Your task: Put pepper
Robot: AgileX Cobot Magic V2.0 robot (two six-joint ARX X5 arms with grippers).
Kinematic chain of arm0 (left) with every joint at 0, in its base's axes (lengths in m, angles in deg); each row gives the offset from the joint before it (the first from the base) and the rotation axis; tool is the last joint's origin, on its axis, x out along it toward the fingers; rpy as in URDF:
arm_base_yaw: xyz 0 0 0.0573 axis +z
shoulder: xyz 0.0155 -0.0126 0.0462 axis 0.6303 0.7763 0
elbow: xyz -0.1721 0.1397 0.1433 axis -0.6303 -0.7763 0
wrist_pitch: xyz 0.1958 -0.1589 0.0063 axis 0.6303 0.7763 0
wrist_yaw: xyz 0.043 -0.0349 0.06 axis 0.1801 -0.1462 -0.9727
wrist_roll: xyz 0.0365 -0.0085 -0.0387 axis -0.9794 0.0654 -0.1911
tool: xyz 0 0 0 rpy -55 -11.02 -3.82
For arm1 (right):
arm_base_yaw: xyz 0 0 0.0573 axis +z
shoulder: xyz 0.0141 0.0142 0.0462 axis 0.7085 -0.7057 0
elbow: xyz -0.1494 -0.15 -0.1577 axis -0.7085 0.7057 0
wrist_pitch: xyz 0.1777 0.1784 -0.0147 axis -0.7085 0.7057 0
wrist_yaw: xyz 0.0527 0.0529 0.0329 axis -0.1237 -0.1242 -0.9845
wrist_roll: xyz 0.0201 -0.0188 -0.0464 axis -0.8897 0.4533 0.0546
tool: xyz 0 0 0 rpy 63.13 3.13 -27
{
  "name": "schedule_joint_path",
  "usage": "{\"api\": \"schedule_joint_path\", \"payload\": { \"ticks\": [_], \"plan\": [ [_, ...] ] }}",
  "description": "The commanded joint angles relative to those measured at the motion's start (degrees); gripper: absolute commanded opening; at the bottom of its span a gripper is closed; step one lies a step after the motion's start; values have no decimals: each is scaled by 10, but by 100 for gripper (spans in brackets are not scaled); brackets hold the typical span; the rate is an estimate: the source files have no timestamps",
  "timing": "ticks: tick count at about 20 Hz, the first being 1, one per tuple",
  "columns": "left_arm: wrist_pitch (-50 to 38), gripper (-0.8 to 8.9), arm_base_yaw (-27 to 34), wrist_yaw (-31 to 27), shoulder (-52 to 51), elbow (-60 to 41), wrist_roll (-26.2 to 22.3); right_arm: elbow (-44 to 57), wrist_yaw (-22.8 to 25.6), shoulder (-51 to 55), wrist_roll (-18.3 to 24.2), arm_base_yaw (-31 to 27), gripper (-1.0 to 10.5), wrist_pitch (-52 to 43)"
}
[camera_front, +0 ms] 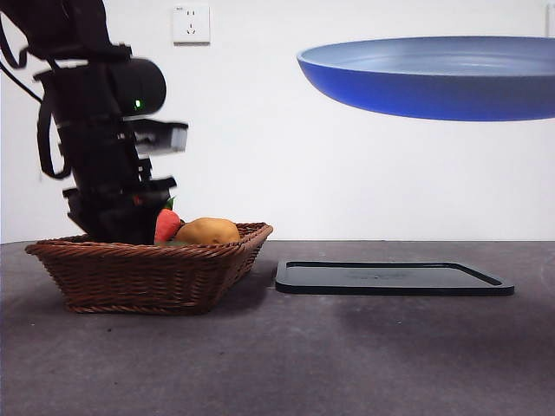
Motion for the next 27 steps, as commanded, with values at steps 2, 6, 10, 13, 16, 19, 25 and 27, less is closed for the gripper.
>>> {"api": "schedule_joint_path", "payload": {
  "ticks": [2,6,10,13,16,19,25,27],
  "plan": [
    [7,85,-5,5,-49,9,5,-9,-3,-11,-9,1,3,-8],
    [10,85,-22,79,-145,9,31,-9,-4,-62,-31,2,3,-20],
    [8,85,-76,123,-225,9,33,-9,-5,-154,-69,9,3,-73],
    [5,85,-132,124,-231,9,34,-9,-5,-216,-101,24,3,-113],
    [-16,85,-191,120,-214,9,34,-9,-5,-258,-119,47,3,-135],
    [-43,85,-226,116,-186,9,34,-9,-5,-265,-125,61,3,-141],
    [-55,86,-238,100,-89,9,34,-9,-5,-265,-128,65,3,-142],
    [-55,88,-238,101,-67,9,34,-9,-5,-265,-128,66,3,-142]
  ]
}}
